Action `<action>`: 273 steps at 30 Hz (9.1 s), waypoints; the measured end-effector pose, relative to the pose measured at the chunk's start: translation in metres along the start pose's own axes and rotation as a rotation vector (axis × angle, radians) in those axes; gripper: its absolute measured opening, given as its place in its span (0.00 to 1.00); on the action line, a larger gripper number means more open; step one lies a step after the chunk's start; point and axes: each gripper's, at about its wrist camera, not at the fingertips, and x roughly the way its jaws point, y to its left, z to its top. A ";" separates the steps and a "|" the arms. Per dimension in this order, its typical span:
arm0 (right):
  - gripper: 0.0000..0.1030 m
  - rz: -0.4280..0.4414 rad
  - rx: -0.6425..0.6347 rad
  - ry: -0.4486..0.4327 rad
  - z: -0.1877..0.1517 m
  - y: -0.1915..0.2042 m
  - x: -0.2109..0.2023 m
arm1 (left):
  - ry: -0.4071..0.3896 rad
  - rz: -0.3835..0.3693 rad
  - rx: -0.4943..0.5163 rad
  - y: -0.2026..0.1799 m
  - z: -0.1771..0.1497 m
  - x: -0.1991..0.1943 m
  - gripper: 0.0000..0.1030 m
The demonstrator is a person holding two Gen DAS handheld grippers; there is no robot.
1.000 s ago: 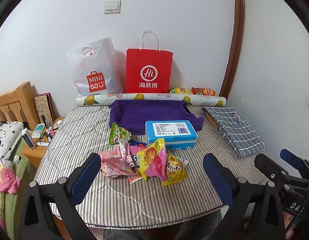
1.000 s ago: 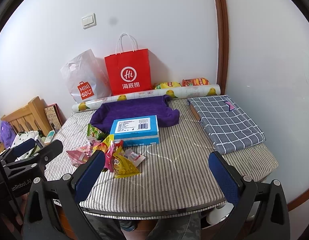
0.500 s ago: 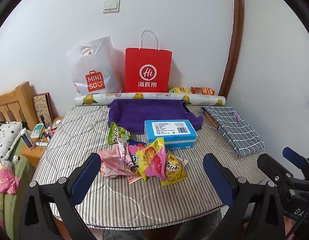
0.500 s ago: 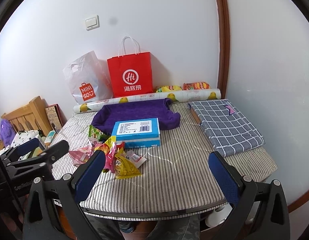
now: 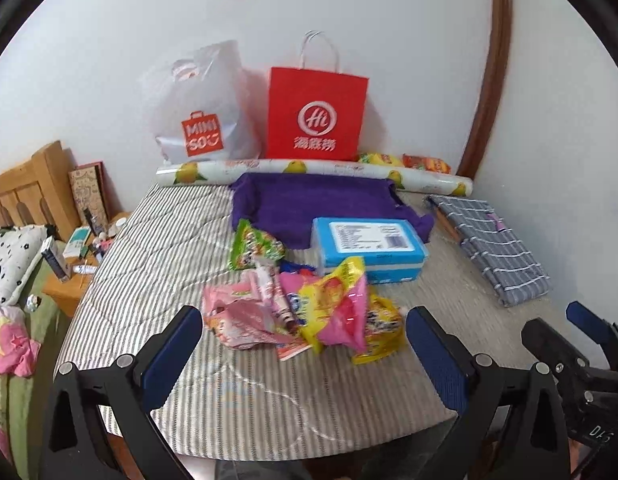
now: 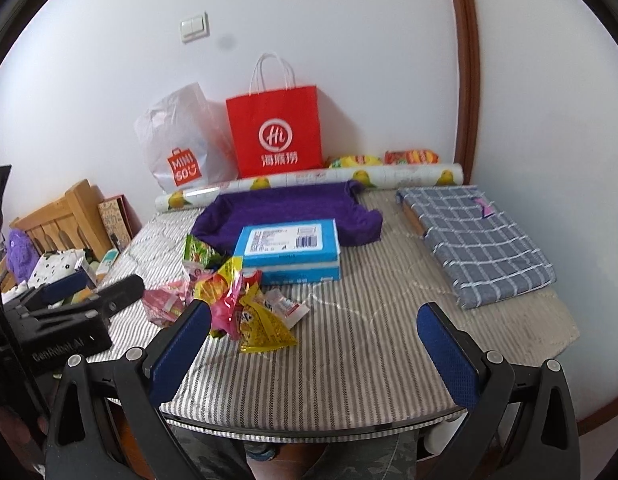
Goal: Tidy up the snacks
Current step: 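Grasp the yellow chip bag with the right gripper while the left grasps the pink panda bag, then carry both held bags over the purple towel, then open both grippers to drop the bags onto the purple towel, then lower the right gripper to the white sachet and grasp it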
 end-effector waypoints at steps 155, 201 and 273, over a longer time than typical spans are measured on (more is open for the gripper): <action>0.38 0.104 -0.147 0.160 0.201 0.015 0.346 | 0.254 -0.135 -0.100 0.058 0.207 0.312 0.29; 0.69 0.057 -0.001 0.223 0.189 -0.039 0.352 | 0.298 -0.175 -0.096 0.048 0.215 0.316 0.58; 0.78 0.195 -0.434 0.306 -0.022 0.050 0.211 | 0.241 -0.087 -0.158 0.089 0.064 0.134 0.65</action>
